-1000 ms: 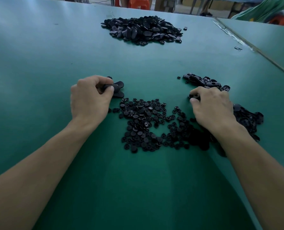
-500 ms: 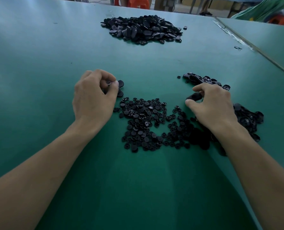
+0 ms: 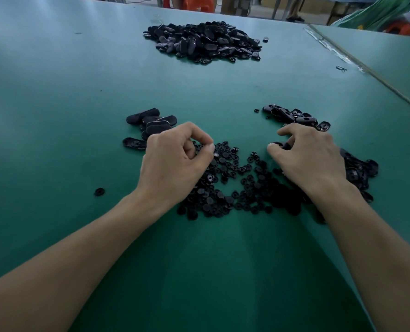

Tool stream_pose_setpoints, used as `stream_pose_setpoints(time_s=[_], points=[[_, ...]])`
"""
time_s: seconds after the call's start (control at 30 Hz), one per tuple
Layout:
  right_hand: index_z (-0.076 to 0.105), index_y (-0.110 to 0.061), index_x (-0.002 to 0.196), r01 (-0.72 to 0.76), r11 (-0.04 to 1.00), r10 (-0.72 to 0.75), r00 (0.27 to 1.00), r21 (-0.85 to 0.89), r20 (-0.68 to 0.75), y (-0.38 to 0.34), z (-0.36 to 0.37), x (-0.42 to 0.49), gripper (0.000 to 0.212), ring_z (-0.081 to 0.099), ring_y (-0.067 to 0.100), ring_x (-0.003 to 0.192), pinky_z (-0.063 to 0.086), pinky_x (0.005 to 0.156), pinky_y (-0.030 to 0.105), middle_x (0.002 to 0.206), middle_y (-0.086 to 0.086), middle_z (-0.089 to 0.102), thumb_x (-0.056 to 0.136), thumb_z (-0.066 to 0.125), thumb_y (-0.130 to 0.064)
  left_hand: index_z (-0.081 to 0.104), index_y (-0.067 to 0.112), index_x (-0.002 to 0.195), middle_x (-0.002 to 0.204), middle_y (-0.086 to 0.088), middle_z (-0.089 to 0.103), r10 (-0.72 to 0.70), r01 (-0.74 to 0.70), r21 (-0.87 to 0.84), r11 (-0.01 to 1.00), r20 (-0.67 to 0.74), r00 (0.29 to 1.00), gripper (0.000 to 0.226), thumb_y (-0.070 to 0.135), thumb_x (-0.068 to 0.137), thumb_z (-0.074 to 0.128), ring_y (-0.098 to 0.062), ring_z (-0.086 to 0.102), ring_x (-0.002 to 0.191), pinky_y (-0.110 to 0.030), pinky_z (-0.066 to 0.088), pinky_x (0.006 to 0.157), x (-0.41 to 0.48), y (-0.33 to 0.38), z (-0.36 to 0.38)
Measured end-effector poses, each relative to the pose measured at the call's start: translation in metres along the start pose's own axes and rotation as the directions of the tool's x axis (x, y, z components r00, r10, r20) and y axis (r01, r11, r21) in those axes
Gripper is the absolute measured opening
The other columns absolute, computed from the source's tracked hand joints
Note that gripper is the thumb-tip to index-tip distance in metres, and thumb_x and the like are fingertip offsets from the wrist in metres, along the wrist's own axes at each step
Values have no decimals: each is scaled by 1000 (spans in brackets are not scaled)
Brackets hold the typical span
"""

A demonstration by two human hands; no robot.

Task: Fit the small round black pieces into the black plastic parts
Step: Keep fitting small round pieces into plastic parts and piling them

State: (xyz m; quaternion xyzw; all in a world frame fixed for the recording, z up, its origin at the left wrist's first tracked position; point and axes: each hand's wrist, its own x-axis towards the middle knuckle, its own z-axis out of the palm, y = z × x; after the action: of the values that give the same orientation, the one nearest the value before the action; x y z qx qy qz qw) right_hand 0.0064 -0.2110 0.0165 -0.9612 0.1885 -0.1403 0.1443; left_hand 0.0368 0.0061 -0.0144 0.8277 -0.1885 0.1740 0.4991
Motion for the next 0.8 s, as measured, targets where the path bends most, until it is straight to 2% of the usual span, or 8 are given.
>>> stream_pose_setpoints(time_s=[0.27,0.37,0.4,0.47,0.57,0.6,0.73,0.8], points=[[64,-20,124,82,996,-79,993,27,-86,-1,1,-2,45,57,28,106,48,91,40,117,8,59,85,64,-41,64,30,72,46,14,44,7,-7,-16,1000,9,1000,14,28,84,72,-7,40,43,-25,42,54,0,-1,-2],[70,-21,114,206,950,-182,976,236,-118,-15,-2,-11,36,62,11,83,49,82,18,108,2,58,81,74,-36,70,29,76,48,13,51,19,-18,-52,998,20,1000,13,38,85,70,-6,44,44,-17,38,52,-1,1,-2],[72,-23,108,231,915,-204,972,330,-115,-21,-1,-15,31,64,6,76,50,77,12,102,-1,61,79,78,-32,72,30,79,52,11,57,18,-15,-80,997,32,999,14,42,85,69,-6,48,46,-16,39,52,-1,3,-1],[74,-24,95,218,811,-212,974,543,-76,-32,3,-26,20,66,5,68,55,71,19,86,-5,69,77,81,-20,73,33,89,62,11,67,1,12,-156,988,84,996,14,45,85,67,-4,57,52,-16,43,54,-1,5,-2],[76,-19,85,99,544,-208,978,833,19,-46,10,-44,14,70,14,68,59,69,30,72,-2,73,78,82,-8,74,31,100,78,10,75,4,33,-234,972,156,988,16,39,86,69,-12,71,71,-27,55,64,0,6,-3],[76,-19,84,76,469,-200,980,880,22,-48,13,-48,15,70,13,69,59,70,28,73,-1,74,79,80,-6,74,29,101,82,8,75,12,28,-249,968,159,987,17,36,87,69,-14,71,75,-28,56,66,0,5,-3],[75,-20,85,25,292,-124,992,956,12,-47,18,-54,19,69,9,70,55,72,21,77,-3,73,84,74,-2,74,23,103,83,11,68,20,20,-251,968,155,988,20,33,86,71,-8,64,74,-11,41,62,3,4,-3],[73,-18,93,-12,226,-114,993,974,39,-45,19,-55,17,68,12,69,56,74,24,77,-4,70,83,72,-4,74,22,101,85,9,72,3,48,-283,958,178,984,17,31,87,70,-9,69,79,-14,46,66,3,3,-3]])
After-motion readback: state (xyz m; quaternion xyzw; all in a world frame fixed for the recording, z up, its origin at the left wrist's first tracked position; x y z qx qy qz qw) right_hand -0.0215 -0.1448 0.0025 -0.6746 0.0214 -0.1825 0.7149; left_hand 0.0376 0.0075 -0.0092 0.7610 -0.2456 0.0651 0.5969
